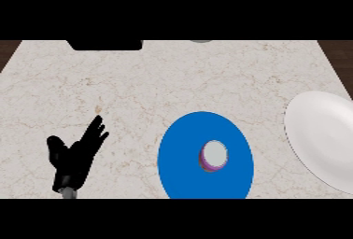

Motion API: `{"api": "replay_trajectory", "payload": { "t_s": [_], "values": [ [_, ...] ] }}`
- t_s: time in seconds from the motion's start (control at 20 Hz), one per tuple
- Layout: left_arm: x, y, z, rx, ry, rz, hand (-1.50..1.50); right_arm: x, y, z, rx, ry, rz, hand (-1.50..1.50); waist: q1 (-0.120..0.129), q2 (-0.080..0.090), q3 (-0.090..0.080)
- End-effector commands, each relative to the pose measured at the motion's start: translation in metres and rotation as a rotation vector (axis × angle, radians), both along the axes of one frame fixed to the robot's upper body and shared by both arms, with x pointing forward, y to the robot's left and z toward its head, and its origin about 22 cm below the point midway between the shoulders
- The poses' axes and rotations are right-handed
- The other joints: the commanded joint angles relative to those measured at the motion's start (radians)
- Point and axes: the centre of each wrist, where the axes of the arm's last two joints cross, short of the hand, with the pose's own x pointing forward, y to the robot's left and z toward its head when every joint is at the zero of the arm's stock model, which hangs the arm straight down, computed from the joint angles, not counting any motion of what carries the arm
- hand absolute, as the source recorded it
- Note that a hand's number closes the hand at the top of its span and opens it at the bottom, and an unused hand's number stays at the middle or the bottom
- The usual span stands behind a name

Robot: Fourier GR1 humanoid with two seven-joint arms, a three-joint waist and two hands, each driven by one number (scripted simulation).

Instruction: Pick the can from the plate and place it in the plate

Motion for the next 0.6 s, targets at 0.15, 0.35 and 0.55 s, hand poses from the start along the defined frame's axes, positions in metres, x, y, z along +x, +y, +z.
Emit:
{"api": "replay_trajectory", "payload": {
  "t_s": [0.15,0.35,0.55],
  "values": [
    [0.004,-0.006,0.000,-0.001,0.035,-0.035,0.00,-0.008,0.025,0.043,-0.078,0.249,-0.028,-1.50,0.035,0.004,0.000],
    [0.002,-0.016,-0.017,-0.006,0.027,-0.043,0.00,0.020,0.054,0.043,-0.071,0.299,-0.031,-1.50,0.045,0.006,0.001],
    [0.010,-0.022,-0.015,-0.014,0.038,-0.046,0.00,0.039,0.083,0.046,-0.103,0.344,-0.052,-1.50,0.034,0.002,0.002]
  ]
}}
